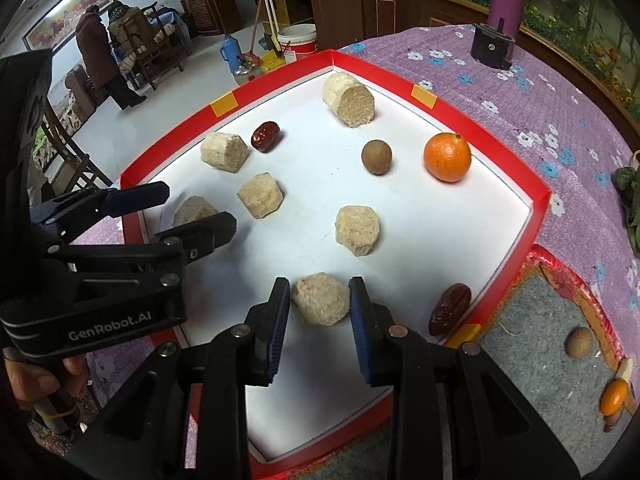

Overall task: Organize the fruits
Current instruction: 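Carry both yam slices over the tray and open both tools to release them, then move both open tools back over the mat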

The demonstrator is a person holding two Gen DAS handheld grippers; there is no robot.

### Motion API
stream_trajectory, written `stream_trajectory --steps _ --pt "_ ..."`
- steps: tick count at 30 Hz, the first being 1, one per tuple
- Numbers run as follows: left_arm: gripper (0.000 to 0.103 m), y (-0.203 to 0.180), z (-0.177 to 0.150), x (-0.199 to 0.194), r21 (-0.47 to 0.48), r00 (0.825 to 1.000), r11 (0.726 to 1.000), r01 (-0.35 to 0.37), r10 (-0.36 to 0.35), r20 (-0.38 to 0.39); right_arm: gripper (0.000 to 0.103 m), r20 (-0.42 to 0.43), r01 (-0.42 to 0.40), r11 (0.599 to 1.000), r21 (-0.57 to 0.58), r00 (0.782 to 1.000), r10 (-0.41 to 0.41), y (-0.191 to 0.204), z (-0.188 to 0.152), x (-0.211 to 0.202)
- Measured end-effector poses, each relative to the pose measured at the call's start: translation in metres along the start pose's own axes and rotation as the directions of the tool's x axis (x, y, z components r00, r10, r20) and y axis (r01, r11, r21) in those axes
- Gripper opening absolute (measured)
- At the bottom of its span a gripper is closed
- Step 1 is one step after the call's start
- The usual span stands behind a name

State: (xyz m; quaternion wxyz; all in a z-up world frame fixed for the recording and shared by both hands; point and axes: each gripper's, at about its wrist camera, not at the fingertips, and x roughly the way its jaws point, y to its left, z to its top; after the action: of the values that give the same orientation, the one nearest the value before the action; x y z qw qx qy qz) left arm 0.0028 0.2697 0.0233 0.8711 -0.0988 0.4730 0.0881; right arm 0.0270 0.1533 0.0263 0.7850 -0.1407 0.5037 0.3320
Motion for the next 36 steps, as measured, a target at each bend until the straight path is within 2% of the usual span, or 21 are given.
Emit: stream_trajectory --steps 3,12,17,20,22,25,27,29,32,36 --pt "0.078 -0.003 0.001 -0.005 0.003 1.0 1.0 -0.016 0.016 0.009 0.045 0.013 0.021 1.0 -0.004 1.0 -0.021 -0.001 -0.002 -0.009" --pt "0.079 -0.013 -0.004 -0.015 -0.005 0.998 0.998 -0.058 0.058 0.021 0.047 0.032 0.051 0.998 0.034 0.998 -0.052 -0.018 -0.021 -0.038" --pt "0.08 -0.022 -0.009 -0.03 -0.057 0.997 0.996 -0.069 0.071 0.031 0.063 0.051 0.039 0.994 0.106 0.998 -0.044 -0.035 -0.043 -0.06" --pt "0.08 -0.037 -0.014 -0.042 -0.056 0.995 0.996 -0.069 0.072 0.065 0.073 0.058 0.055 0.988 0.148 0.996 -0.064 -0.047 -0.058 -0.075" --pt "0.08 -0.051 -0.018 -0.051 -0.023 0.994 0.999 -0.026 0.028 0.104 0.08 0.06 0.075 0.979 0.188 0.994 -0.088 -0.058 -0.072 -0.085" --pt "0.08 -0.082 -0.024 -0.062 0.053 0.99 0.999 -0.002 -0.005 0.138 0.082 0.047 0.117 0.964 0.239 0.99 -0.132 -0.074 -0.087 -0.097" --pt "0.081 -0.1 -0.026 -0.062 0.095 0.994 0.995 0.006 -0.016 0.11 0.083 0.036 0.159 0.95 0.269 0.984 -0.175 -0.086 -0.098 -0.105" --pt "0.081 -0.125 -0.028 -0.055 0.144 0.998 0.989 0.031 -0.038 0.048 0.085 0.036 0.193 0.934 0.301 0.976 -0.213 -0.101 -0.115 -0.117" --pt "0.081 -0.155 -0.037 -0.052 0.195 0.999 0.981 0.021 -0.03 0.044 0.086 0.04 0.224 0.911 0.348 0.967 -0.253 -0.124 -0.138 -0.132" --pt "0.081 -0.199 -0.047 -0.042 0.292 0.994 0.951 0.105 -0.103 -0.023 0.086 0.026 0.262 0.873 0.412 0.954 -0.299 -0.156 -0.169 -0.149"
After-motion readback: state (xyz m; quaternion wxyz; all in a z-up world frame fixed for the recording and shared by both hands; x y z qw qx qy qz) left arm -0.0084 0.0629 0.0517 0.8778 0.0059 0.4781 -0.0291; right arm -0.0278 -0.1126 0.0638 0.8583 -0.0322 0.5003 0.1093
